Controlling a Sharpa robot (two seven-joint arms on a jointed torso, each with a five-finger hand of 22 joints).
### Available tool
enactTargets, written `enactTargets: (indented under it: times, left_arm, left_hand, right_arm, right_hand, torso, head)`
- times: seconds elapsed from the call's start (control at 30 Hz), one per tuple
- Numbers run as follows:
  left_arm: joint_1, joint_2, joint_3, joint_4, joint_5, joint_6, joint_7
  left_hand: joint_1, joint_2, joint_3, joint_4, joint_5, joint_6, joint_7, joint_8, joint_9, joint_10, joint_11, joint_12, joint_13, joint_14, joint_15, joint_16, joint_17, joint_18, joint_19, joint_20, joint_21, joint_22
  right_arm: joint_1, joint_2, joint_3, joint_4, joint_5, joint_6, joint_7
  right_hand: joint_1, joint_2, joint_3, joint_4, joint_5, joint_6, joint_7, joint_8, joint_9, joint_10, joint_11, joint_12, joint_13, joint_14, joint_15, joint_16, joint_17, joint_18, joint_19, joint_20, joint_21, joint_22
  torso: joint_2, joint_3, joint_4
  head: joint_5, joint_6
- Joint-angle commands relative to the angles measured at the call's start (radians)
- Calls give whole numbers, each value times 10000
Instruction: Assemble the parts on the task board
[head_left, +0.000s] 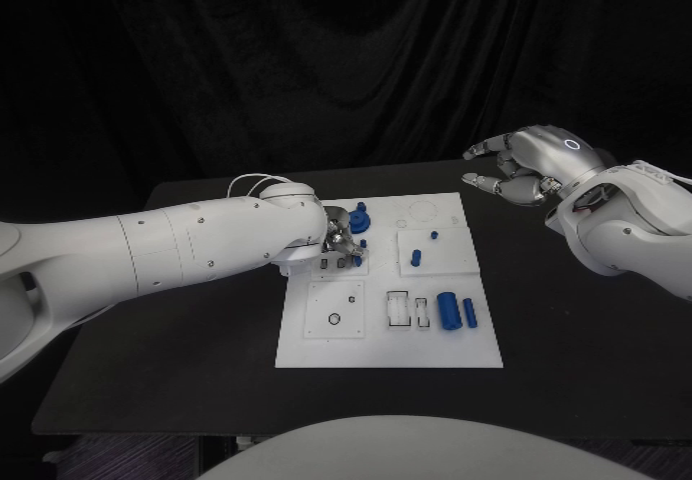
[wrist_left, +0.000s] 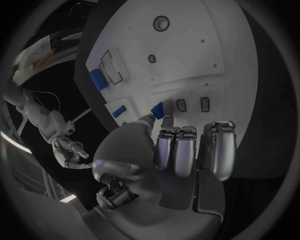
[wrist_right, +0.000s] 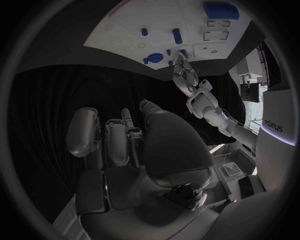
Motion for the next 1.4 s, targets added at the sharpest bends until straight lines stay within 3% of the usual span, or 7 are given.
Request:
enactTargets:
  times: [0.03, 0.5, 0.6, 1.03, 1.4]
  left_arm:
    - [-30, 39, 9, -7, 71, 160, 238]
    - [-63, 24, 9, -27, 72, 158, 386]
    - [-68, 12, 9, -28, 72, 155, 413]
    - [-82, -181, 9, 78, 72, -106, 525]
    - [-83, -567, 8, 399, 71, -546, 564]
  left_hand:
    - [96, -5, 67, -52, 55, 41, -21, -79, 20, 1063, -83, 25, 2629, 1038, -79, 26, 2633, -11, -55, -30, -43, 1182]
    - [258, -60, 365, -303, 149, 36, -24, -226, 70, 1063, -89, 25, 2629, 1038, -85, 26, 2633, -12, -44, -36, -55, 1200]
    - [291, -150, 641, -461, 470, 59, -20, -334, 117, 1063, -88, 25, 2629, 1038, -86, 26, 2633, -10, -46, -41, -72, 1204]
    - [345, -432, 1504, -877, 1138, 151, -38, -519, 291, 1063, -105, 25, 2629, 1038, -102, 26, 2633, -15, -16, -55, -87, 1254]
    - [273, -539, 1824, -946, 1248, 226, -48, -536, 380, 1063, -119, 25, 2629, 1038, -114, 26, 2633, -23, 15, -63, -77, 1289]
  right_arm:
    - [-23, -8, 8, 9, -22, 78, -138]
    - [-23, 15, 8, -15, -22, 166, -195]
    - [-23, 17, 8, -20, -22, 193, -214]
    - [-32, 0, 8, -33, -22, 300, -295]
    - [-39, -53, 8, -31, -22, 387, -368]
  right_hand:
    - [112, -5, 14, -24, 33, 57, 17, 54, -9, 741, 72, -46, 2345, 580, 67, -51, 351, -153, -40, 30, -56, 1061]
    - [227, -30, 62, -118, 71, 98, 28, 38, -47, 734, 80, -55, 2337, 572, 76, -83, 324, -146, -53, 38, -98, 1059]
    - [325, -42, 122, -199, 225, 125, 41, 12, -90, 730, 88, -60, 2332, 572, 82, -95, 317, -146, -54, 44, -110, 1070]
    - [399, -54, 183, -266, 378, 149, 52, -13, -132, 713, 94, -78, 2314, 566, 86, -130, 286, -137, -66, 50, -164, 1065]
    - [415, -51, 199, -278, 406, 154, 54, -18, -141, 691, 97, -98, 2293, 559, 87, -162, 255, -128, -81, 51, -217, 1049]
  torso:
    - [4, 1, -18]
    - [3, -1, -6]
    - [5, 2, -11]
    - [8, -2, -6]
    - [-5, -9, -8]
  head:
    - [25, -1]
    - [16, -1]
    - [36, -1]
    - [33, -1]
    - [19, -1]
